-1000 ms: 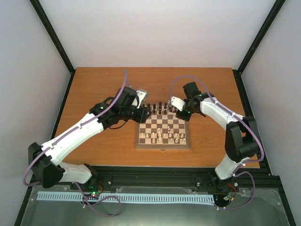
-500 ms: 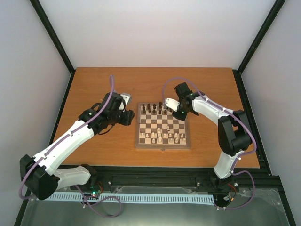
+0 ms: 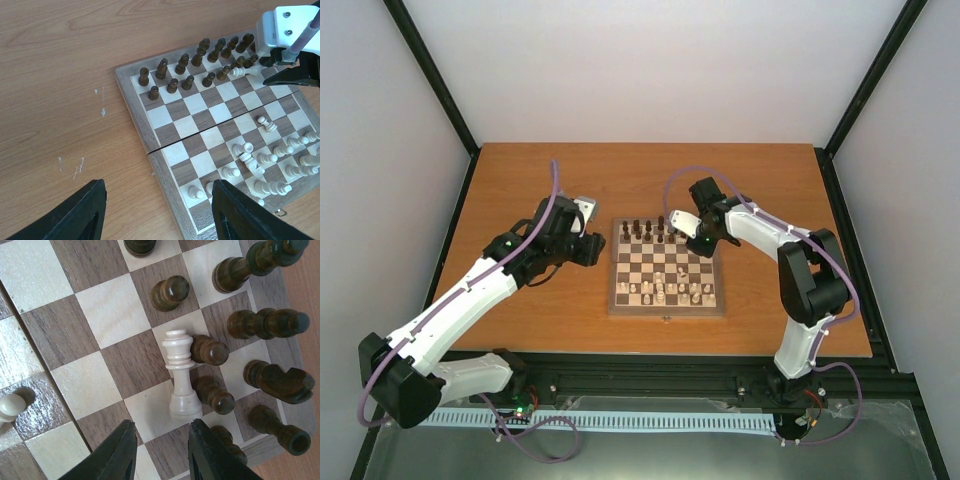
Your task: Set up the chess pieces on the board
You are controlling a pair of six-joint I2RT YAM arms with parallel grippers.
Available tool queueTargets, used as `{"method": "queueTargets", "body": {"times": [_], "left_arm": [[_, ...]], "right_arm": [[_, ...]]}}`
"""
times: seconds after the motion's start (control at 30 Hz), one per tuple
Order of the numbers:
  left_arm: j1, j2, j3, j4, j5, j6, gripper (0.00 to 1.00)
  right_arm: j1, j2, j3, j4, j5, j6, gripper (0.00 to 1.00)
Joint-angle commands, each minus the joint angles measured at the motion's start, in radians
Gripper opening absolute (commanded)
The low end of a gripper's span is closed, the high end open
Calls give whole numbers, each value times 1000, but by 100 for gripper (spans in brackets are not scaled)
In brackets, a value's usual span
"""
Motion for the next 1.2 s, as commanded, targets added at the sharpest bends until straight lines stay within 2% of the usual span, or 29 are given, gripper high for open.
{"method": "queueTargets", "body": {"times": [0.0, 0.77, 1.17], "left_arm": [[2, -1, 4, 15, 15, 22, 61], [3, 7, 4, 16, 47, 31, 60], [2, 9, 2, 14, 48, 31, 60]], "right_arm": [[5, 18, 17, 26, 17, 9, 31], [5, 58, 43, -2, -10, 24, 31], [4, 123, 102, -51, -21, 117, 27]]}}
